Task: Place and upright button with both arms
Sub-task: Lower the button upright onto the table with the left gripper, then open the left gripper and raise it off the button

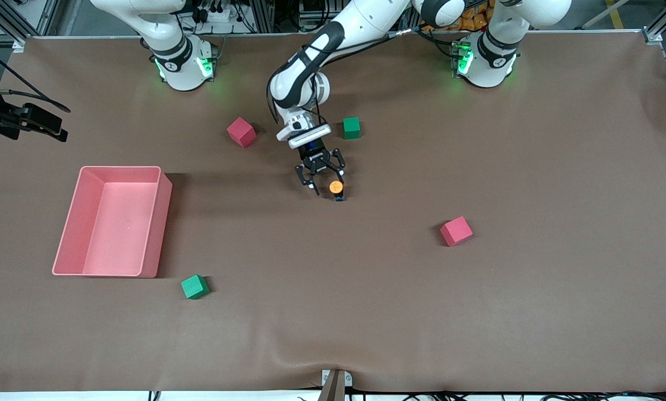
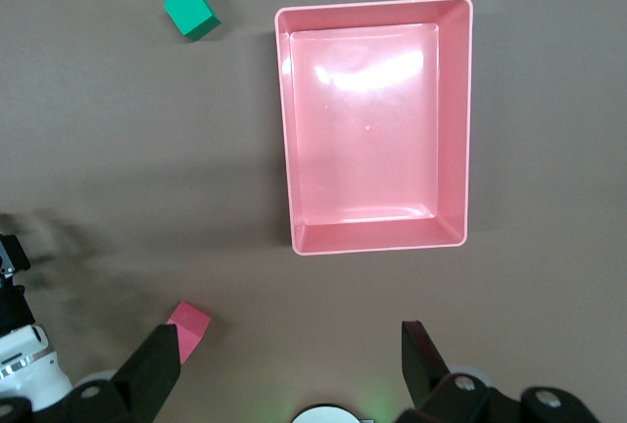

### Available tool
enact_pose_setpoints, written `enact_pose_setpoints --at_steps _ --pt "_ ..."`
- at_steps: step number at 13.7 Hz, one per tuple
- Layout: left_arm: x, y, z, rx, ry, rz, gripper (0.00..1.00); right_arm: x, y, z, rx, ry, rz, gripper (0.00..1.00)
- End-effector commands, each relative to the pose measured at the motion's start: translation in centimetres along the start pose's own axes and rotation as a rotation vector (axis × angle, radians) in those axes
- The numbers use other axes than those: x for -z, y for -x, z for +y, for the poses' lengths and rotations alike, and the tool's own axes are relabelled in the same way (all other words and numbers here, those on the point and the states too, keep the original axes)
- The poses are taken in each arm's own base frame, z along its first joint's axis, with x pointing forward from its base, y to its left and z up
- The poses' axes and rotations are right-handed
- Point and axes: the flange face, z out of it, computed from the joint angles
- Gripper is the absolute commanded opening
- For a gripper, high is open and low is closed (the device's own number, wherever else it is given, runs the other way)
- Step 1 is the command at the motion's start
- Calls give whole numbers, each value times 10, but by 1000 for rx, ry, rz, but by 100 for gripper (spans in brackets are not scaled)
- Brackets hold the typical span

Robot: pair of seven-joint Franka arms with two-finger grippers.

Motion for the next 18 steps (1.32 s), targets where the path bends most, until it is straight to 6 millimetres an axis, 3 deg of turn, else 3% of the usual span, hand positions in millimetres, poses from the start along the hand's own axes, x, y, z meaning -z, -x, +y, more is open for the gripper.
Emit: enact_pose_setpoints --at_steps 1,4,8,10,11,14,16,18 --pt "14 -36 11 -53 -2 -61 82 3 3 -1 9 -3 2 100" --pt "23 -63 17 -121 -10 -123 82 2 3 -1 9 -3 0 100" --pt "26 -67 16 -139 -19 -145 82 2 3 -2 10 -3 0 100" --pt "32 -83 18 -174 -24 -178 82 3 3 -2 10 -3 2 100" --pt "33 -101 19 -194 -43 -226 82 3 3 -2 10 -3 2 100" --pt "26 -190 27 -317 13 -419 82 3 3 -3 12 -4 5 100" --pt "-2 -255 25 -368 67 -546 82 3 3 -3 12 -4 3 100" --pt "-33 -304 14 -400 90 -644 82 3 3 -3 13 -2 5 100"
